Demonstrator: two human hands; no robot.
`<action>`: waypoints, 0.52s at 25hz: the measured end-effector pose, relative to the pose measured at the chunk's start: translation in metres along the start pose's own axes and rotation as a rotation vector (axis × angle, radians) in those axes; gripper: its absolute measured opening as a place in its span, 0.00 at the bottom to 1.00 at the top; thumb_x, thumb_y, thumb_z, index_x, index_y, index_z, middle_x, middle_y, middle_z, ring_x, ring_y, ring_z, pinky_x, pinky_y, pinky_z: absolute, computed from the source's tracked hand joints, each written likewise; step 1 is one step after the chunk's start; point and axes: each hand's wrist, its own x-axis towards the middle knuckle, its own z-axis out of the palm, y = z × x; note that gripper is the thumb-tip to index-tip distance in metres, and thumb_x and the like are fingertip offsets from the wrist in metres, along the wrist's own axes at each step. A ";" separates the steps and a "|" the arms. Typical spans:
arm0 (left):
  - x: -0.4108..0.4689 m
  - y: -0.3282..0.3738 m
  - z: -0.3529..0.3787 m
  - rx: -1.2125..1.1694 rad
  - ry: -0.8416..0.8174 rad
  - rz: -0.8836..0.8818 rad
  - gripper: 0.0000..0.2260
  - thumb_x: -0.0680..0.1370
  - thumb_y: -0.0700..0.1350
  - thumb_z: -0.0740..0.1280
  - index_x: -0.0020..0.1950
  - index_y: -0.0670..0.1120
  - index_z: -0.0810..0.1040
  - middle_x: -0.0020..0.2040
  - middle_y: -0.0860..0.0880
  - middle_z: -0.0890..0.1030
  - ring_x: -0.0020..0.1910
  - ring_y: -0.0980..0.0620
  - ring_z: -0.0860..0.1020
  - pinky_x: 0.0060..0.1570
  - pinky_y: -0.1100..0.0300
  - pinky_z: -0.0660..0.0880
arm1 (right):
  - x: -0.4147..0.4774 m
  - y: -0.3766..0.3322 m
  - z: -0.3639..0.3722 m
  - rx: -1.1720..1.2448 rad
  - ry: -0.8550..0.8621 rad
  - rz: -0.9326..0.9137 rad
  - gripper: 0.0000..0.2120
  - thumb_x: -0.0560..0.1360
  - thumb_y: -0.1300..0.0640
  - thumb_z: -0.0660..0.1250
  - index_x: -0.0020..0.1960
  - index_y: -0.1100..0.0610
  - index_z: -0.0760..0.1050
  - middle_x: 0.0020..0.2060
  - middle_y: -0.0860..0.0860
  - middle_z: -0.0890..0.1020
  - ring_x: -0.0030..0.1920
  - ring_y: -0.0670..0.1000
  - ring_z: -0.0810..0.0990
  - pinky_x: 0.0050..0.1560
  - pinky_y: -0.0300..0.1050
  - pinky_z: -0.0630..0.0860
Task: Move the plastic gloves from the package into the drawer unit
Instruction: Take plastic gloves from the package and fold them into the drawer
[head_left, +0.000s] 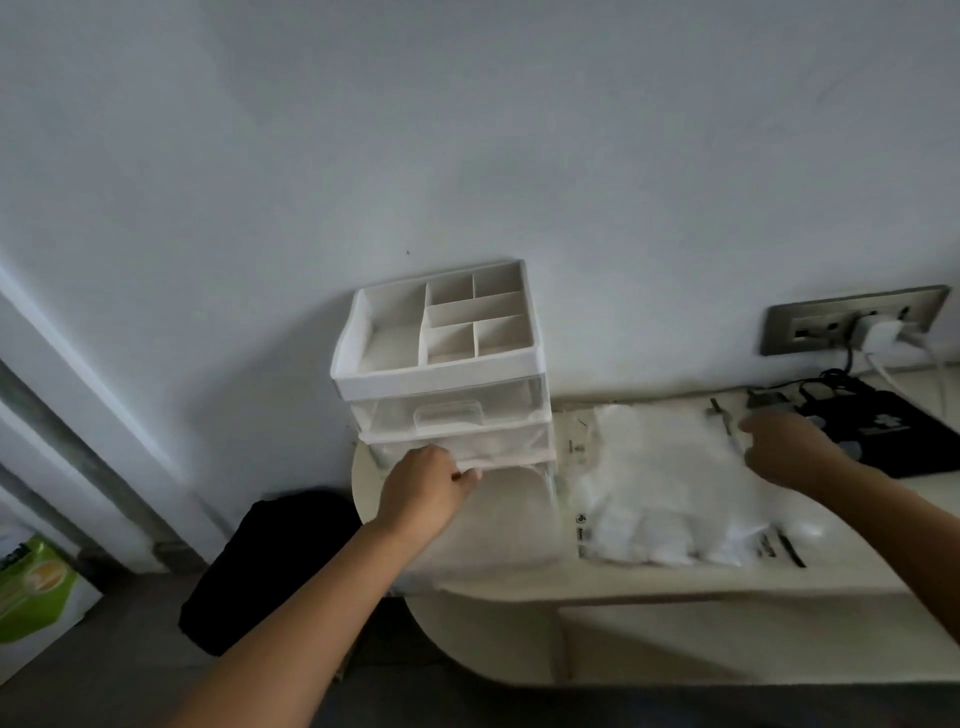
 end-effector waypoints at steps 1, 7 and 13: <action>-0.004 0.016 -0.003 -0.019 0.035 0.062 0.23 0.77 0.53 0.66 0.26 0.46 0.63 0.24 0.51 0.66 0.27 0.51 0.69 0.31 0.58 0.62 | -0.001 0.016 0.006 -0.057 -0.043 0.007 0.17 0.78 0.61 0.58 0.66 0.62 0.69 0.64 0.58 0.73 0.63 0.55 0.73 0.61 0.43 0.70; -0.006 0.103 0.035 -0.314 -0.050 0.291 0.14 0.77 0.54 0.66 0.42 0.44 0.80 0.43 0.49 0.83 0.45 0.53 0.80 0.48 0.57 0.75 | -0.010 0.045 0.025 -0.072 -0.045 -0.123 0.13 0.78 0.51 0.62 0.57 0.58 0.75 0.56 0.53 0.77 0.51 0.49 0.75 0.48 0.37 0.67; -0.001 0.169 0.094 -0.295 -0.337 0.370 0.25 0.78 0.53 0.65 0.72 0.47 0.67 0.75 0.48 0.64 0.73 0.50 0.63 0.71 0.57 0.59 | -0.018 0.064 0.018 0.102 0.154 0.015 0.08 0.77 0.59 0.63 0.46 0.57 0.81 0.44 0.54 0.82 0.43 0.52 0.79 0.44 0.43 0.74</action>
